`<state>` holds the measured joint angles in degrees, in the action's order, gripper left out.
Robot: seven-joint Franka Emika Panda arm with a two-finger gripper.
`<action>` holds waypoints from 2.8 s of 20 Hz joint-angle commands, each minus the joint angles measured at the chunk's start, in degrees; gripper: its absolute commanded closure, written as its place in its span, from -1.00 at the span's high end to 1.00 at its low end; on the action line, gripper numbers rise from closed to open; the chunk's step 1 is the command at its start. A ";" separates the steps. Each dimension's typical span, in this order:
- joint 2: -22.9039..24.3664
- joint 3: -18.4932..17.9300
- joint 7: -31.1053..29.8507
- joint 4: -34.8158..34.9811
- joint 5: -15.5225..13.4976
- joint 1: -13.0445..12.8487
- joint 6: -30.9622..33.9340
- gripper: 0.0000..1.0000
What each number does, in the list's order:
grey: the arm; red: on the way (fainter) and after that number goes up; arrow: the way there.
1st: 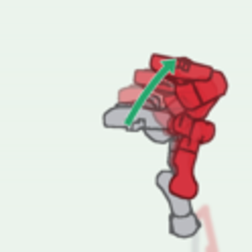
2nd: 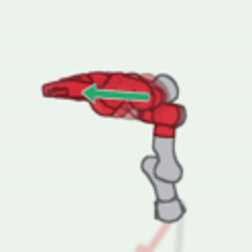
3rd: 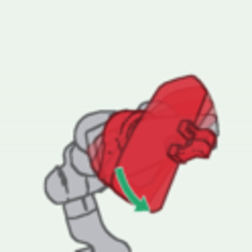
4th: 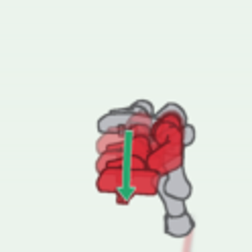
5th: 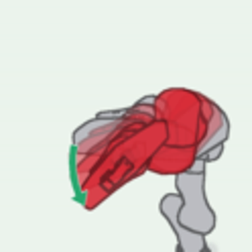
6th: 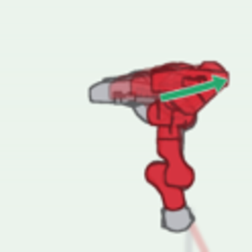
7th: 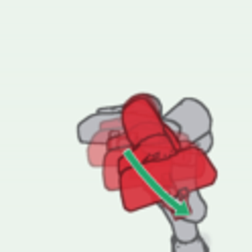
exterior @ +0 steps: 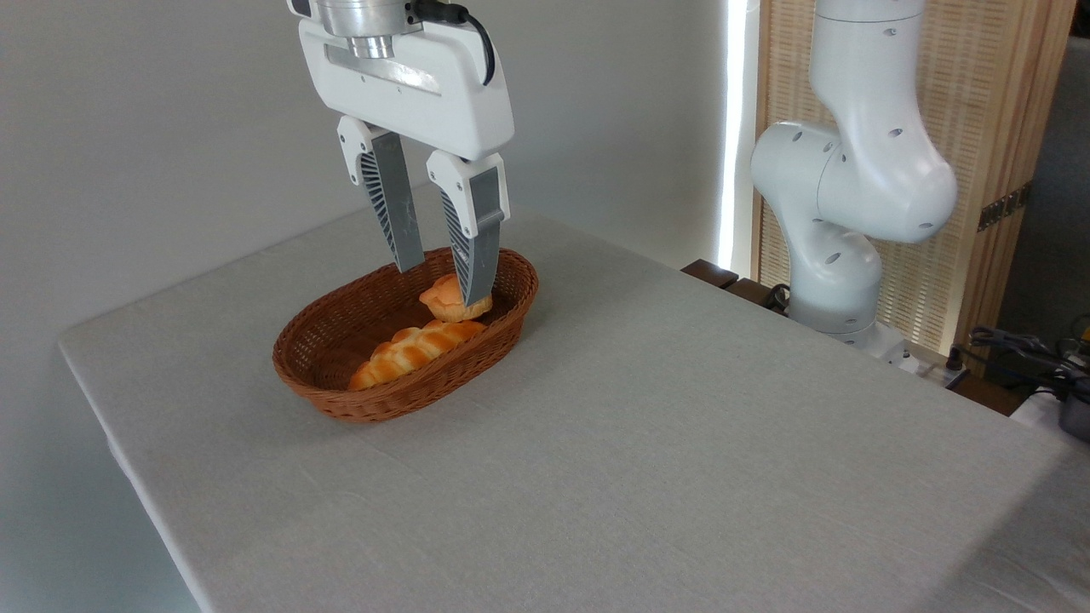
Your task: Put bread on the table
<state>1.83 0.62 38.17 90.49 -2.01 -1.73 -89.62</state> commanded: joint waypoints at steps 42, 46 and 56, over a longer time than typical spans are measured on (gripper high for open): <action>3.01 15.29 2.18 30.10 -6.69 -13.82 -18.48 1.00; 2.39 15.37 2.61 30.45 -6.60 -13.83 -19.09 0.26; 1.34 15.29 4.90 30.45 -6.60 -13.30 -19.89 -0.37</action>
<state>3.49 16.07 42.05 120.32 -8.64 -15.34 -108.19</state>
